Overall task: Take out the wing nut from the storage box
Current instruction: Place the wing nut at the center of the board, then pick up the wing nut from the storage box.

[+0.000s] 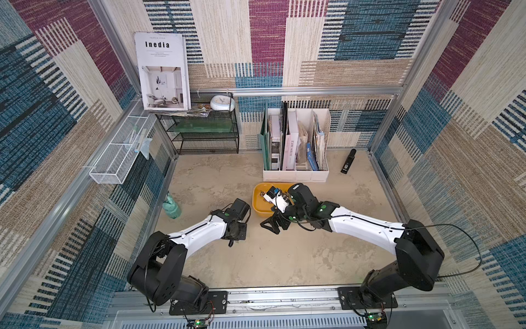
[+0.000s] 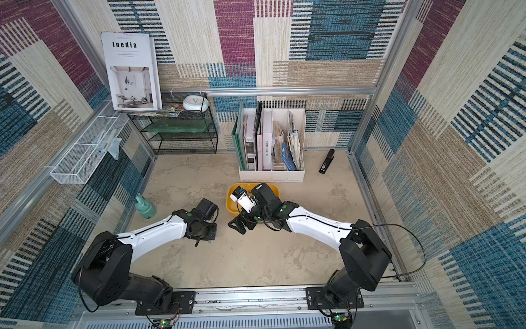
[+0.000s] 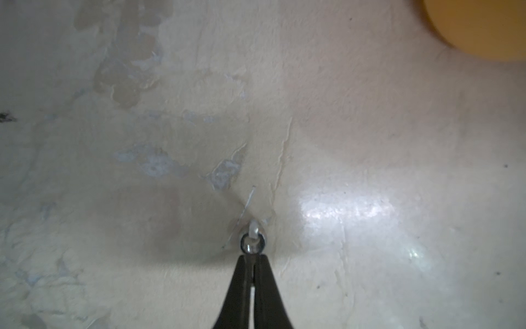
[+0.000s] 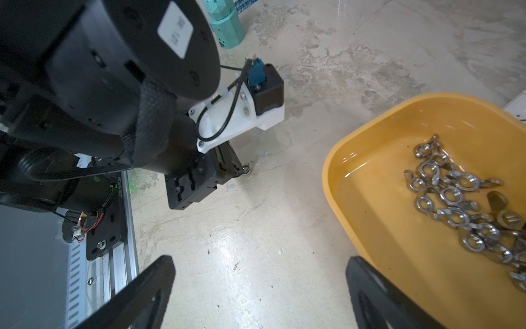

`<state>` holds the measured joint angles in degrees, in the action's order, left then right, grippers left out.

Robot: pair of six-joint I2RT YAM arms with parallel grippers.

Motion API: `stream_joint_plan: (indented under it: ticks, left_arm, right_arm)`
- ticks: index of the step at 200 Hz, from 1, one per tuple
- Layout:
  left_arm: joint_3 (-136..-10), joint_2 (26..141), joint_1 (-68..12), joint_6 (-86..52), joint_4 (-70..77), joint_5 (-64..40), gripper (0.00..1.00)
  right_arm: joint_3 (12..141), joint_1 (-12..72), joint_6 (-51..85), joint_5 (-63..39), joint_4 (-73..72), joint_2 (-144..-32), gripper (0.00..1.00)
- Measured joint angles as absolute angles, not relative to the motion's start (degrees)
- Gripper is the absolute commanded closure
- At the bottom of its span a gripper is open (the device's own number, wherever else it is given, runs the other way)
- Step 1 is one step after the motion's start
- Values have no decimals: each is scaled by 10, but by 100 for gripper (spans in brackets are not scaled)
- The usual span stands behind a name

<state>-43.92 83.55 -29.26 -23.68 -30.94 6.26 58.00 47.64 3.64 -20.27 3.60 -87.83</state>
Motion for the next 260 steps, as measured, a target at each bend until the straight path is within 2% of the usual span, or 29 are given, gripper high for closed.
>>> stream_joint_plan:
  ticks: [22, 48, 83, 119, 176, 227, 260]
  left_arm:
    - [-439, 835, -297, -238, -310, 62, 84]
    - [-439, 830, -299, -241, -314, 60, 63]
    - [-445, 810, -299, -251, -333, 63, 60]
    - [-488, 788, -299, -262, -361, 70, 44]
    - [-592, 799, -299, -266, -384, 70, 48]
    - [-731, 909, -299, -291, -401, 39, 72]
    - [-819, 1006, -300, -313, -416, 13, 81]
  right_arm:
    - [580, 476, 36, -197, 36, -876, 1]
    - [580, 476, 37, -190, 36, -876, 1]
    - [577, 476, 37, -173, 36, -867, 1]
    - [565, 469, 41, -150, 35, -851, 1]
    - [539, 446, 56, -118, 35, -827, 1]
    - [497, 432, 91, -44, 28, -775, 1]
    - [486, 427, 103, -14, 27, -759, 1]
